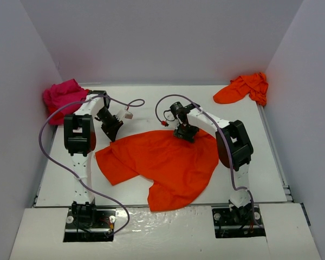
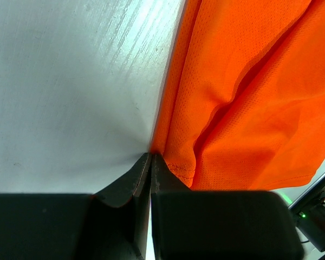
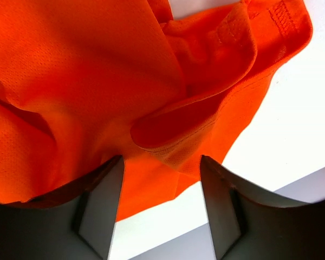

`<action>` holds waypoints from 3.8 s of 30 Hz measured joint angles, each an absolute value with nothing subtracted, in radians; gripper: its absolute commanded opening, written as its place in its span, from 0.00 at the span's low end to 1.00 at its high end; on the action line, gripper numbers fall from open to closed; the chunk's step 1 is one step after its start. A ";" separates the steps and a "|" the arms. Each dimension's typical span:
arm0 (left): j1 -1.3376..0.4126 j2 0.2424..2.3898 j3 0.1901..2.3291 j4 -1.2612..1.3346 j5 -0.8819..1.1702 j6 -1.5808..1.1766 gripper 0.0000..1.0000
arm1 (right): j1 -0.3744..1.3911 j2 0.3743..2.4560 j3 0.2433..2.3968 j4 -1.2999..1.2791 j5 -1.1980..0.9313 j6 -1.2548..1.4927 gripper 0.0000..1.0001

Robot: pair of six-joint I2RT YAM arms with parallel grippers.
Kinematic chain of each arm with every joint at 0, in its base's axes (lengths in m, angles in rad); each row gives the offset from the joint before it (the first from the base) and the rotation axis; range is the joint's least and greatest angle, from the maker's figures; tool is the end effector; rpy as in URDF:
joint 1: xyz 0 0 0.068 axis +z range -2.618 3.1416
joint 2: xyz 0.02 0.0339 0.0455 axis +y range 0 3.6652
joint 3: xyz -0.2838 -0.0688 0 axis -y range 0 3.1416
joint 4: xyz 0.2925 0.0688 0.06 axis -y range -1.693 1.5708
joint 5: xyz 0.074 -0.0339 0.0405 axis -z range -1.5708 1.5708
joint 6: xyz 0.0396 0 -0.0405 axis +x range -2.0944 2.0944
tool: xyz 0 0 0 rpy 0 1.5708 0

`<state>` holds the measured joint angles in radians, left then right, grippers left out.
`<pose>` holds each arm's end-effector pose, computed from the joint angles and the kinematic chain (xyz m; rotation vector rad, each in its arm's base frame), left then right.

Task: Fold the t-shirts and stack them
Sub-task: Flatten the tshirt out, then fold the tshirt

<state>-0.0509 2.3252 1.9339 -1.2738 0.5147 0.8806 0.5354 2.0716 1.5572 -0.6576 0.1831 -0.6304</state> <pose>0.4958 -0.0448 0.1562 1.2801 2.6277 -0.7596 0.4202 0.2409 0.1667 -1.4653 2.3148 -0.2775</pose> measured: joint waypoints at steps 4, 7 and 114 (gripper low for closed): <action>-0.051 2.324 1.934 -1.269 0.509 0.879 0.00 | 0.535 2.072 1.557 -0.647 0.183 -0.629 0.37; -0.051 2.324 1.933 -1.268 0.506 0.878 0.00 | 0.535 2.072 1.557 -0.636 0.183 -0.629 0.18; 0.017 2.302 2.279 -0.859 0.312 0.722 0.00 | 0.267 2.321 2.262 -0.507 -0.032 -0.678 0.00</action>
